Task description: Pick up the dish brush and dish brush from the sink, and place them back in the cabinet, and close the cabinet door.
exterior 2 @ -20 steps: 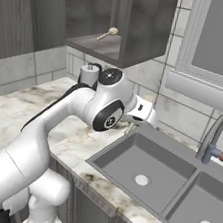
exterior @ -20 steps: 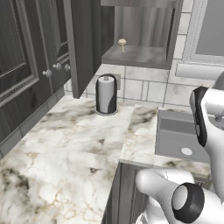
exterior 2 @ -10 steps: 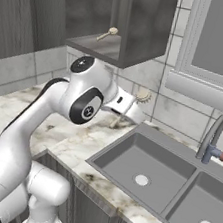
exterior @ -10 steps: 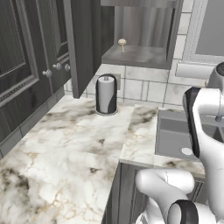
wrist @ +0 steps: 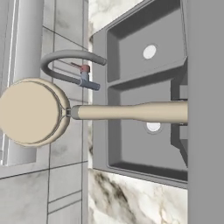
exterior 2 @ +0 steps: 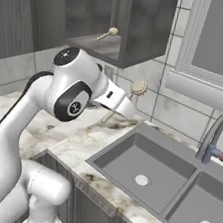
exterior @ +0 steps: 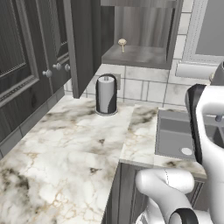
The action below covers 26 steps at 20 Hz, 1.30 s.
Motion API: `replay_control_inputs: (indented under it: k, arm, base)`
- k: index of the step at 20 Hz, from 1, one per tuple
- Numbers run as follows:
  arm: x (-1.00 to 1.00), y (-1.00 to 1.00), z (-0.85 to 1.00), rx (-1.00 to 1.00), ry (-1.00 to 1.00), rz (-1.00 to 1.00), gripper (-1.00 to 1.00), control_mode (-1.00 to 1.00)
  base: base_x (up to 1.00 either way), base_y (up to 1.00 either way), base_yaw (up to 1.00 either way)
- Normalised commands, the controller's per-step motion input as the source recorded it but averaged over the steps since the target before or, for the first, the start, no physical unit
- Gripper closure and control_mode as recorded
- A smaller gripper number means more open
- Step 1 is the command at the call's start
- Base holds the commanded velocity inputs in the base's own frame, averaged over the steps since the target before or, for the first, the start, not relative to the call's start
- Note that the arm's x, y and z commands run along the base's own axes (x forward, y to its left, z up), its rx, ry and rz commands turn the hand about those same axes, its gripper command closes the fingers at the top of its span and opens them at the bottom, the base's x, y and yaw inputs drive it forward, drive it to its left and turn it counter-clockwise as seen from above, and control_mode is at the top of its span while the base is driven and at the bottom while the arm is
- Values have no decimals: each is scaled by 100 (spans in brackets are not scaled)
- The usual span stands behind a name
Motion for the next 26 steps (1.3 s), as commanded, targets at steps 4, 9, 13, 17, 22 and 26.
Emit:
replay_control_inputs:
  k: [4,9,13,17,22,26]
  arm:
    - [-24,35,38,0,-1,1,100,-100]
    - [-28,57,35,0,-4,0,100,-100]
    - [-24,61,36,0,-5,0,100,-100]
    - [-26,51,48,0,-5,0,100,-100]
    - [-17,45,44,0,-7,1,100,-100]
    - [-12,45,37,0,-7,2,100,-100]
  base:
    - [0,0,0]
    - [0,0,0]
    - [0,0,0]
    - [0,0,0]
    - [0,0,0]
    - [0,0,0]
